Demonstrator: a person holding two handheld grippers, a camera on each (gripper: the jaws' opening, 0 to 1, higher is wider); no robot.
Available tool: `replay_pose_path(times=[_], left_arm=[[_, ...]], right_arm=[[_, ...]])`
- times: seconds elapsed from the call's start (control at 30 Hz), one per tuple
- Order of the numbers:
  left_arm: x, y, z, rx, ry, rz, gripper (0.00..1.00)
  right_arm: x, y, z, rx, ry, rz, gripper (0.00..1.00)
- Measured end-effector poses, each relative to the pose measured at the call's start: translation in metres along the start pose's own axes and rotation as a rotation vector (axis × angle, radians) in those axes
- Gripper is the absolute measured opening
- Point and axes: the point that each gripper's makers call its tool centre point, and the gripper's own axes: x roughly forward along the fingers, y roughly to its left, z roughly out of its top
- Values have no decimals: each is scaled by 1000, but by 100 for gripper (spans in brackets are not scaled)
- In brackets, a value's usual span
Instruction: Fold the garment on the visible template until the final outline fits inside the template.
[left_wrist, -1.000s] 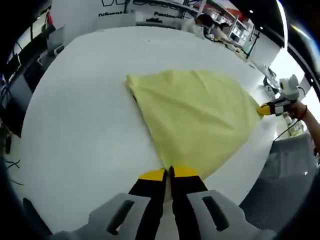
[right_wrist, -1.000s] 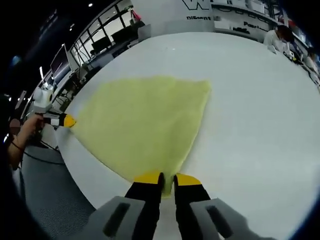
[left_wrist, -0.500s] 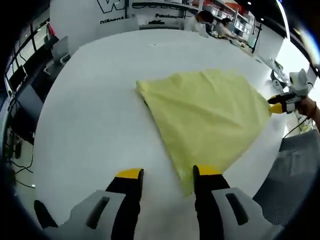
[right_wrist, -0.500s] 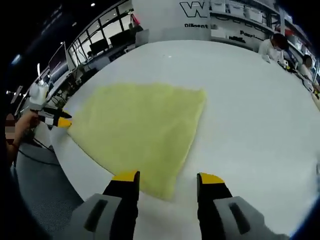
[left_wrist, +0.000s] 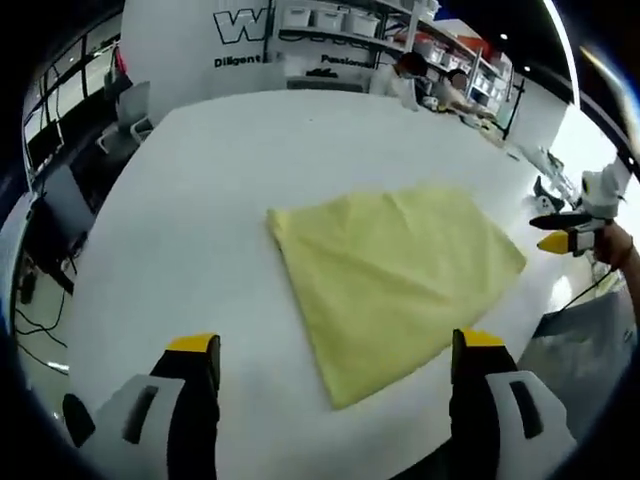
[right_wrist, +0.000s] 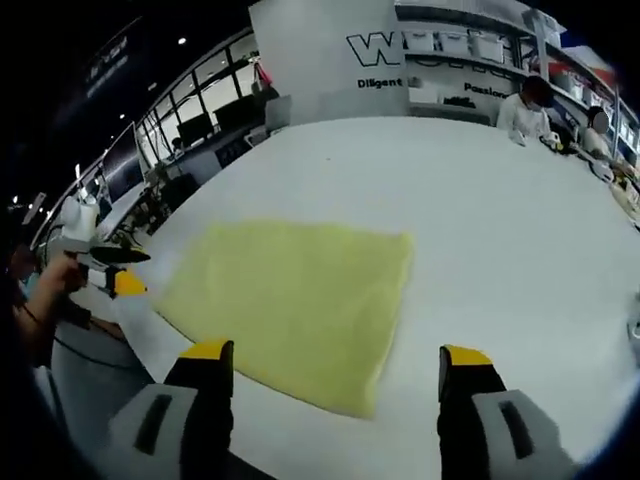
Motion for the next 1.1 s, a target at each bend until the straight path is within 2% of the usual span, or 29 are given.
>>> replay_pose_path(times=[0.13,0.27,0.43,0.57,0.97,1.1], left_arm=[[-10,-7,8,-5,-24,-5,99],[-21,-15,15,11,-43,-16,99],[-31,-24,19,24,-59,-22,99],[-29,-25,20,-2,-81,-24,99],[-33,-25,8,-1,-47,-28,99],[-35,-24,9,5,-52,-30,99]], right_arm=[[-8,6,5,17,-20,4,95],[-18,12,8,33,-33,8,99],[-31,19,9,29,-46,9,99],[-34,22,8,14,-48,8,99],[-32,27,0,-20,-20,-7,97],[-32,27,1,-12,-26,-4,97]])
